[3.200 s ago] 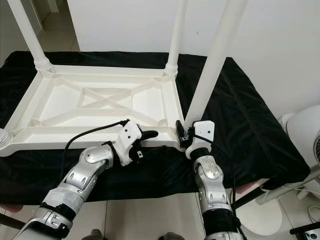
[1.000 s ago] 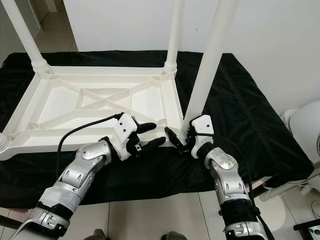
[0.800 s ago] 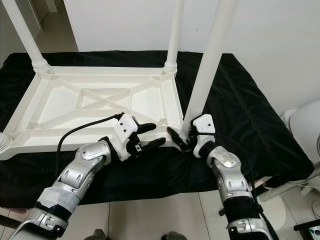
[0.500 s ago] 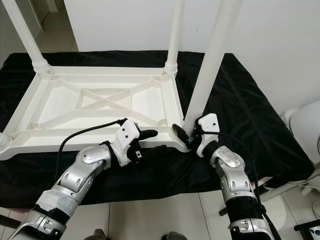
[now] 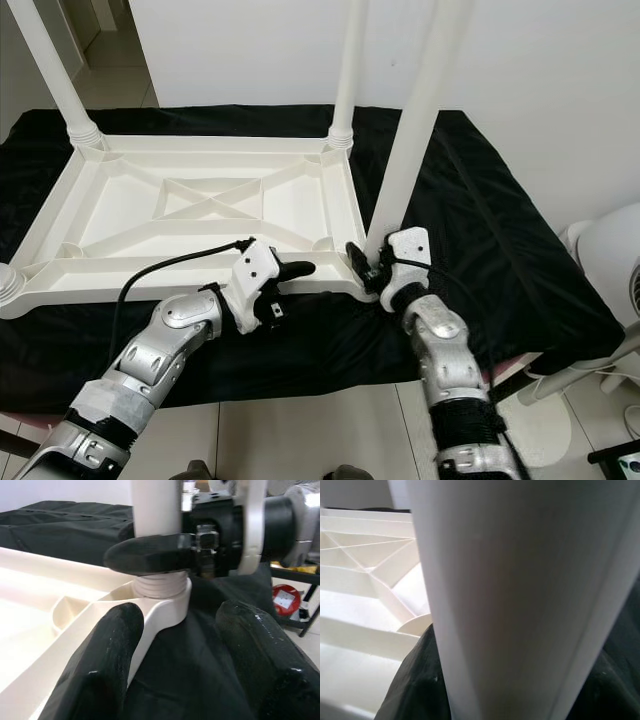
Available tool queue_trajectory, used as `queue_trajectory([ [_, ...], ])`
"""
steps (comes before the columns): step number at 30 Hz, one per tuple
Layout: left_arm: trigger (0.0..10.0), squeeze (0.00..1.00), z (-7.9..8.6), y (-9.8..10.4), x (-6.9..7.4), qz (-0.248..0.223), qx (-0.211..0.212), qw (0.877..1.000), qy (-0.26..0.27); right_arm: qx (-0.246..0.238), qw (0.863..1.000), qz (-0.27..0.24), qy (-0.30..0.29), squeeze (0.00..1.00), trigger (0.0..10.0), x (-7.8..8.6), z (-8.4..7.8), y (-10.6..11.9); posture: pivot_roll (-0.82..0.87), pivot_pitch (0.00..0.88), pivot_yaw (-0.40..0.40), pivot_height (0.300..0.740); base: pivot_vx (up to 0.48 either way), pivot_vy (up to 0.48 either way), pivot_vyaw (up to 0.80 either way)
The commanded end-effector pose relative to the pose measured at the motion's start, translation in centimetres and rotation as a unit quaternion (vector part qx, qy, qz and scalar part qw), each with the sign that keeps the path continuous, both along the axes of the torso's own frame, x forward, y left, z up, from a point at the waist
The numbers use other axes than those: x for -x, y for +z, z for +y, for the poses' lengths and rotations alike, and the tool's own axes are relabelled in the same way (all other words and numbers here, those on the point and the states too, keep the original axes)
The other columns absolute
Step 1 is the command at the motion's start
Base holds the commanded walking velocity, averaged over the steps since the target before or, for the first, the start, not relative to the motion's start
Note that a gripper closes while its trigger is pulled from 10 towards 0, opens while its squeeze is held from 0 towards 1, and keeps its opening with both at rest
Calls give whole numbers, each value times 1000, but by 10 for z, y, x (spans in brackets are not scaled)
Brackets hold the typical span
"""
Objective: Building children table
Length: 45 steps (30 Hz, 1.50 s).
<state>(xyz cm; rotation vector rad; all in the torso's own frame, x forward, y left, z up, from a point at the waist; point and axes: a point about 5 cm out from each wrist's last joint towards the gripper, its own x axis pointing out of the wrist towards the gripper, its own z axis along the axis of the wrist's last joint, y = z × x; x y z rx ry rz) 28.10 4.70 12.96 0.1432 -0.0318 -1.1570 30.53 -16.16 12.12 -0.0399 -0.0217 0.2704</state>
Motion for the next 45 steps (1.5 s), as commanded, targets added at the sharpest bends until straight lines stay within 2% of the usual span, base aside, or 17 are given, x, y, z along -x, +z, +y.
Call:
queue_trajectory([
  [1,10000,0,-3,3,3,-1,-4,999,-45,1,999,34,-26,0,10000,1,0,-11,10,0,-19,740,0,0,0],
  [2,10000,0,-3,2,4,0,-4,999,-45,-18,997,37,-71,0,10000,1,3,-10,8,0,-20,740,0,0,0],
  [3,10000,0,-3,2,4,0,-4,999,-45,-18,997,37,-71,0,10000,1,3,-10,8,0,-20,740,0,0,0],
  [5,10000,0,-3,2,4,0,-5,999,-46,-36,989,44,-138,0,10000,3,8,-10,11,0,-23,740,0,0,0],
  [6,10000,0,-3,2,4,0,-5,999,-46,-36,989,44,-138,0,10000,3,8,-10,11,0,-23,740,0,0,0],
  [8,10000,0,-4,2,4,1,-5,999,-46,-52,980,48,-187,0,10000,5,16,-11,12,0,-25,740,0,0,0],
  [11,10000,0,-4,2,5,2,-4,999,-47,-81,971,57,-216,0,10000,7,27,-13,16,0,-27,740,0,0,0],
  [14,10000,0,-4,2,5,2,-4,999,-46,-91,973,62,-205,0,10000,5,38,-13,15,0,-25,740,0,0,0],
  [17,10000,0,-5,1,6,3,-4,999,-49,-82,976,58,-194,0,10000,5,38,-11,12,0,-27,740,0,0,0],
  [18,10000,0,-5,1,7,2,-4,999,-51,-96,978,55,-177,1000,10000,6,37,-10,14,0,-29,740,0,0,0],
  [28,10000,0,-5,1,7,2,-2,999,-49,-119,982,24,-144,1000,10000,11,25,-1,17,0,-41,740,0,0,0],
  [33,10000,0,-6,0,9,3,-1,999,-49,-93,991,7,-98,1000,10000,14,9,3,15,0,-43,740,0,0,0],
  [34,10000,0,-7,1,9,3,0,999,-49,-63,997,1,-51,1000,10000,15,-1,6,11,0,-41,740,0,0,0],
  [38,10000,0,-7,0,9,3,-1,999,-51,-38,999,-3,-15,1000,10000,15,-9,7,4,0,-37,740,0,0,0],
  [39,10000,0,-7,0,9,4,0,999,-52,-16,1000,-5,8,251,10000,14,-14,8,2,0,-36,740,0,0,0],
  [40,10000,0,-8,1,9,4,0,999,-53,3,1000,-6,29,0,10000,12,-18,9,-1,0,-33,740,0,0,0],
  [45,10000,0,-10,2,8,3,1,999,-54,34,995,-2,98,0,10000,6,-23,12,-2,0,-31,740,0,0,0],
])
